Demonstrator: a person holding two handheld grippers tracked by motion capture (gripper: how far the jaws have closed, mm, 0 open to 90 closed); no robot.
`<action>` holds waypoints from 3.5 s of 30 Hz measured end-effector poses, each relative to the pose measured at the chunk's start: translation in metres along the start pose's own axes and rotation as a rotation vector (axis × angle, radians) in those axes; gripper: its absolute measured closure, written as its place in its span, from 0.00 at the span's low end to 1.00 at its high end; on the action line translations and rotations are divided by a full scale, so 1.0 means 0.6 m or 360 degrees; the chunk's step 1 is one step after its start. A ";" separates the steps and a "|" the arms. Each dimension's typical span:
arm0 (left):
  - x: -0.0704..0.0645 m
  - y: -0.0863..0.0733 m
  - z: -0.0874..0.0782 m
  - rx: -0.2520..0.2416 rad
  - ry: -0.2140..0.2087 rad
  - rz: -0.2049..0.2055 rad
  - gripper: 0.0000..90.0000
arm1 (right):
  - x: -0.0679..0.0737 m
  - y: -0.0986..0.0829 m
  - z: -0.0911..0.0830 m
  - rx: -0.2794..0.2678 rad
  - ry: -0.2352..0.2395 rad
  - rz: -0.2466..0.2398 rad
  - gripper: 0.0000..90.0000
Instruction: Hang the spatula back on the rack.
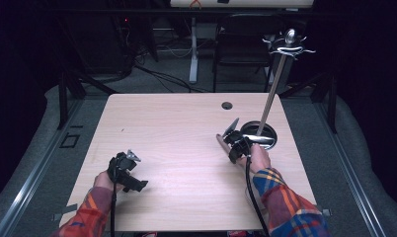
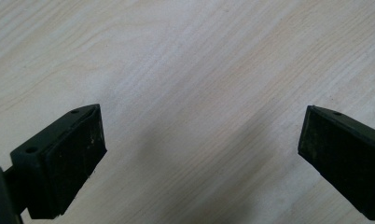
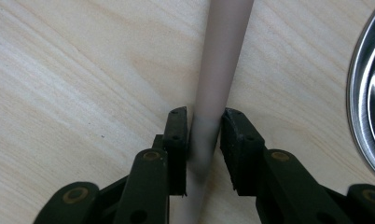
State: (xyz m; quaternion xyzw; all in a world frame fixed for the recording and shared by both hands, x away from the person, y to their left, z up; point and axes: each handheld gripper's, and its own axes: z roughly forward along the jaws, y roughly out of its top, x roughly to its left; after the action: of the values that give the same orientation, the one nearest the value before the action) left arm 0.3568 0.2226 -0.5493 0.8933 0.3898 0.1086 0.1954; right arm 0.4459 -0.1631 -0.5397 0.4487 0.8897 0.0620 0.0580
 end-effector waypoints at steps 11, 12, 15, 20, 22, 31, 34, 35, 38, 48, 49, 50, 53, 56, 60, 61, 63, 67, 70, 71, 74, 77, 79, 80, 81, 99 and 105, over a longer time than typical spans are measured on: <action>0.000 0.000 -0.003 -0.0018 -0.0011 -0.0006 0.00 | 0.009 -0.004 0.007 -0.0067 -0.0017 0.0051 0.81; 0.000 0.000 -0.003 -0.0019 -0.0010 -0.0007 0.00 | 0.007 0.000 0.001 0.0010 -0.0042 -0.0016 0.81; 0.002 -0.001 -0.004 -0.0022 -0.0006 -0.0012 0.00 | 0.009 -0.001 0.002 -0.0006 -0.0023 -0.0030 0.82; 0.001 -0.001 -0.005 -0.0040 -0.0007 0.0003 0.00 | 0.019 -0.003 -0.011 -0.0095 0.0005 -0.0020 0.85; 0.000 0.000 -0.006 -0.0037 -0.0007 0.0008 0.00 | 0.021 -0.006 -0.023 -0.0165 0.0005 -0.0028 0.86; 0.000 0.000 -0.005 -0.0040 -0.0008 0.0008 0.00 | 0.004 -0.034 -0.066 -0.0369 0.0076 -0.0006 0.86; 0.000 0.001 -0.004 -0.0041 -0.0013 0.0009 0.00 | -0.002 -0.042 -0.080 -0.0419 0.0072 -0.0002 0.86; 0.001 0.002 -0.003 -0.0038 -0.0014 0.0012 0.00 | -0.003 -0.045 -0.082 -0.0444 0.0079 0.0007 0.86; 0.000 0.005 -0.001 -0.0039 -0.0019 0.0021 0.00 | -0.004 -0.053 -0.092 -0.0497 0.0070 0.0013 0.86; -0.004 0.008 0.000 -0.0038 -0.0023 0.0037 0.00 | -0.009 -0.073 -0.120 -0.0585 0.0021 -0.0001 0.86; -0.004 0.008 0.000 -0.0035 -0.0024 0.0038 0.00 | -0.009 -0.074 -0.122 -0.0601 0.0026 0.0004 0.86; -0.004 0.008 0.001 -0.0033 -0.0025 0.0040 0.00 | -0.011 -0.074 -0.123 -0.0595 0.0018 -0.0004 0.86; -0.004 0.008 0.001 -0.0026 -0.0025 0.0044 0.00 | -0.012 -0.076 -0.124 -0.0611 0.0020 0.0004 0.86; -0.005 0.008 0.001 -0.0028 -0.0022 0.0043 0.00 | -0.011 -0.077 -0.127 -0.0606 0.0011 -0.0005 0.86; -0.005 0.008 0.002 -0.0019 -0.0037 0.0044 0.00 | -0.011 -0.082 -0.133 -0.0636 0.0009 -0.0006 0.86; -0.005 0.008 0.004 -0.0008 -0.0041 0.0049 0.00 | -0.011 -0.084 -0.135 -0.0656 0.0022 0.0002 0.86; -0.005 0.009 0.005 0.0000 -0.0043 0.0051 0.00 | -0.011 -0.088 -0.141 -0.0666 0.0004 -0.0001 0.86; -0.006 0.009 0.006 0.0001 -0.0040 0.0055 0.00 | -0.011 -0.096 -0.151 -0.0709 0.0000 0.0002 0.86; -0.007 0.010 0.008 0.0004 -0.0045 0.0062 0.00 | -0.011 -0.102 -0.160 -0.0773 -0.0023 0.0018 0.86; -0.008 0.010 0.008 0.0010 -0.0052 0.0064 0.00 | -0.012 -0.105 -0.163 -0.0792 -0.0031 0.0020 0.86; -0.009 0.010 0.008 0.0007 -0.0052 0.0071 0.00 | -0.012 -0.108 -0.171 -0.0830 -0.0046 0.0034 0.86; -0.009 0.010 0.008 0.0007 -0.0052 0.0076 0.00 | -0.012 -0.116 -0.183 -0.0916 -0.0099 0.0058 0.86; -0.010 0.009 0.008 0.0005 -0.0055 0.0078 0.01 | -0.014 -0.119 -0.190 -0.0969 -0.0114 0.0078 0.86; -0.009 0.009 0.007 0.0005 -0.0056 0.0078 0.01 | -0.015 -0.120 -0.191 -0.0991 -0.0117 0.0083 0.86; -0.009 0.009 0.007 0.0006 -0.0055 0.0079 0.00 | -0.015 -0.122 -0.194 -0.1014 -0.0126 0.0087 0.86; -0.012 0.012 0.007 0.0000 -0.0034 0.0100 0.01 | -0.031 -0.138 -0.231 -0.1181 -0.0186 0.0166 0.86; -0.012 0.012 0.008 0.0005 -0.0037 0.0104 0.01 | -0.039 -0.144 -0.242 -0.1266 -0.0230 0.0214 0.86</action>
State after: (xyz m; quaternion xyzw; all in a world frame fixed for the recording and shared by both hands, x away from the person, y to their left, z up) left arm 0.3585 0.2115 -0.5510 0.9071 0.3582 0.1041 0.1948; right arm 0.3682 -0.2417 -0.4094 0.4515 0.7587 0.3731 0.2850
